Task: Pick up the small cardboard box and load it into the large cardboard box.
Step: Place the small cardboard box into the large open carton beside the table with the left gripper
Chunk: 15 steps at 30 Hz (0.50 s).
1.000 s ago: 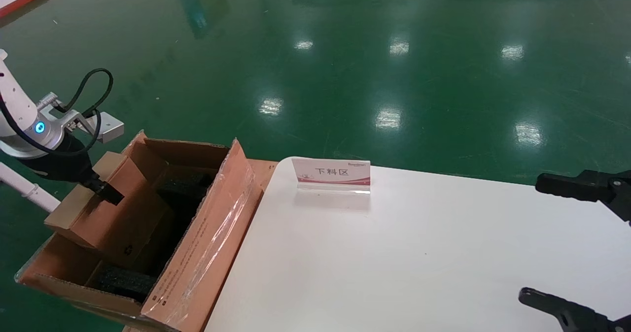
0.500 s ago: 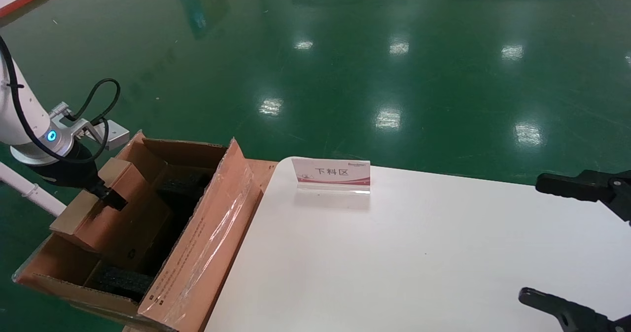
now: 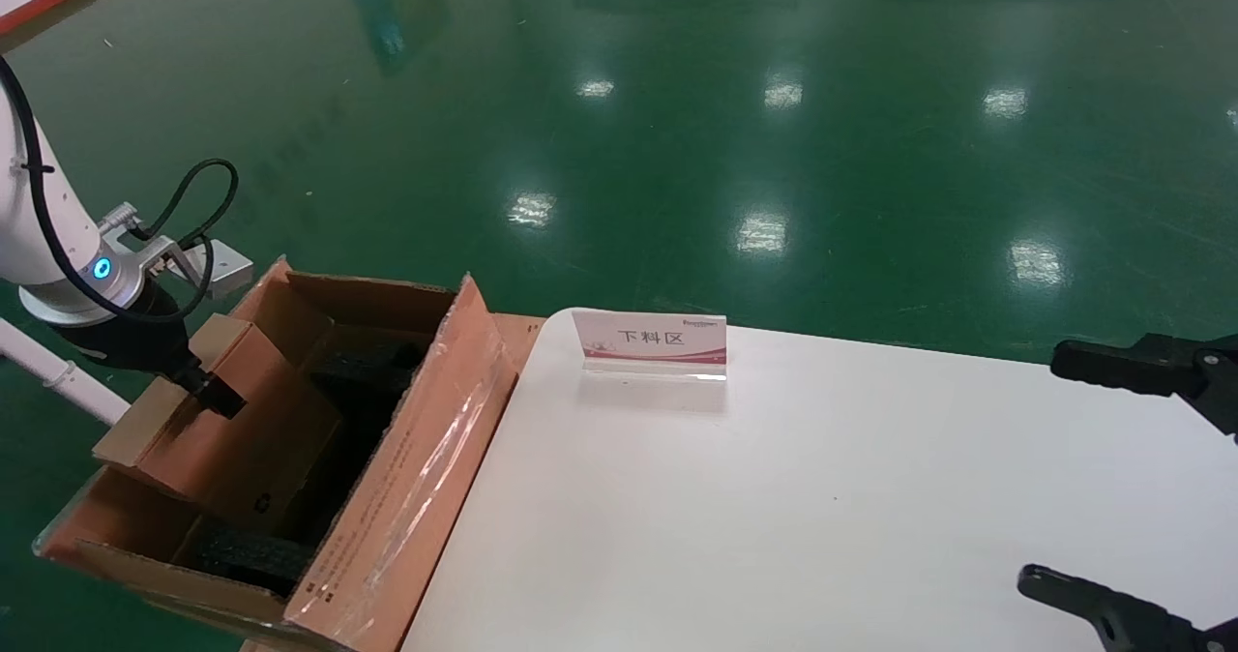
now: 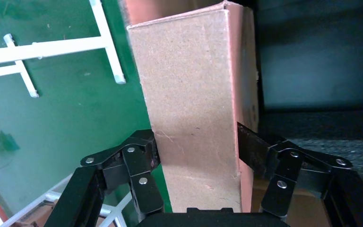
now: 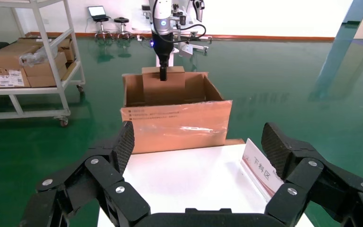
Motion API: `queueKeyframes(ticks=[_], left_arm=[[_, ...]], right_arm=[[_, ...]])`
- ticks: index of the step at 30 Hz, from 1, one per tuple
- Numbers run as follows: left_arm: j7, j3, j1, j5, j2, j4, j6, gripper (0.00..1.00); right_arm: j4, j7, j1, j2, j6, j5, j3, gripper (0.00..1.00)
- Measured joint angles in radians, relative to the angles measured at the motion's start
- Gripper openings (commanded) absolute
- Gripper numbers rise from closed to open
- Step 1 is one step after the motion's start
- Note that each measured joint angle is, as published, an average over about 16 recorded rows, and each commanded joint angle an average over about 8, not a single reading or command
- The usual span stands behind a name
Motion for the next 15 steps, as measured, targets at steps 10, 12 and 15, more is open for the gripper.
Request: queueKeyframes(ticks=[10,12,15], left_arm=[[-0.001,0.001,-0.002,0.003,-0.002,-0.003,0.0,1.0],[-0.001,0.001,-0.002,0.004,-0.002,-0.003,0.0,1.0],[0.0,-0.002,-0.005,0.001,-0.003,-0.005,-0.003,1.0]], right_arm=[[0.0,0.0,0.0,0.0,0.0,0.0,0.0,1.0],[0.0,0.0,0.0,0.0,0.0,0.0,0.0,1.0],[0.0,0.0,0.0,0.0,0.0,0.0,0.0,1.0]])
